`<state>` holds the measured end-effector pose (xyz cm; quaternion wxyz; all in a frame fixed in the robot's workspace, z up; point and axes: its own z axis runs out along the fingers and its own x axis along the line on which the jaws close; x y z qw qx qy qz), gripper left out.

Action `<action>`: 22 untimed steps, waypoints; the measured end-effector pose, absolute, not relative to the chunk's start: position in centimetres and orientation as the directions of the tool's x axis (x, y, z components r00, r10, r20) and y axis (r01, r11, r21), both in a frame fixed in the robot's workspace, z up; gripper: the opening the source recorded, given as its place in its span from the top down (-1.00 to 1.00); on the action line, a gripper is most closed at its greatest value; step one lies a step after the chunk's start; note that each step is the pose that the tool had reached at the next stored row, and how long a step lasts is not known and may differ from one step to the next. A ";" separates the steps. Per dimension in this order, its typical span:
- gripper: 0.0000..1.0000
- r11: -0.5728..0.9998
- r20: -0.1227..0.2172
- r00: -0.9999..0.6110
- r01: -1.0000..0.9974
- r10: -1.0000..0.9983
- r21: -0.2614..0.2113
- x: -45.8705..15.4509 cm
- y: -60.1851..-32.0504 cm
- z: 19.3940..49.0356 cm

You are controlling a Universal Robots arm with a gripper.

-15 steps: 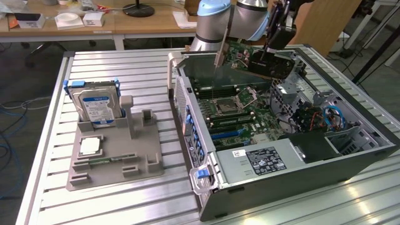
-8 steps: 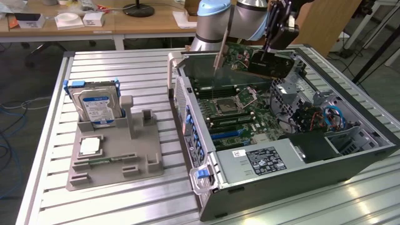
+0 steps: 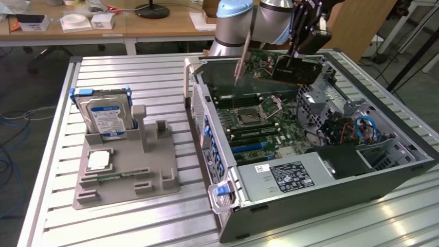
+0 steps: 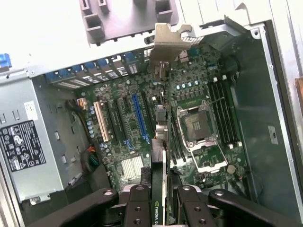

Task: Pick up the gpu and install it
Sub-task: 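Insert the gpu into the slot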

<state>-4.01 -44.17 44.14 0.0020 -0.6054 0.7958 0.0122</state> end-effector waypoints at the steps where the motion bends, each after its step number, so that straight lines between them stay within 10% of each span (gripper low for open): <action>1: 0.48 0.256 -0.018 -0.256 -0.967 -0.967 0.017 -4.0 -44.2 44.1; 22: 0.48 0.087 -0.018 -0.087 -0.996 -0.996 0.017 -4.0 -44.2 44.1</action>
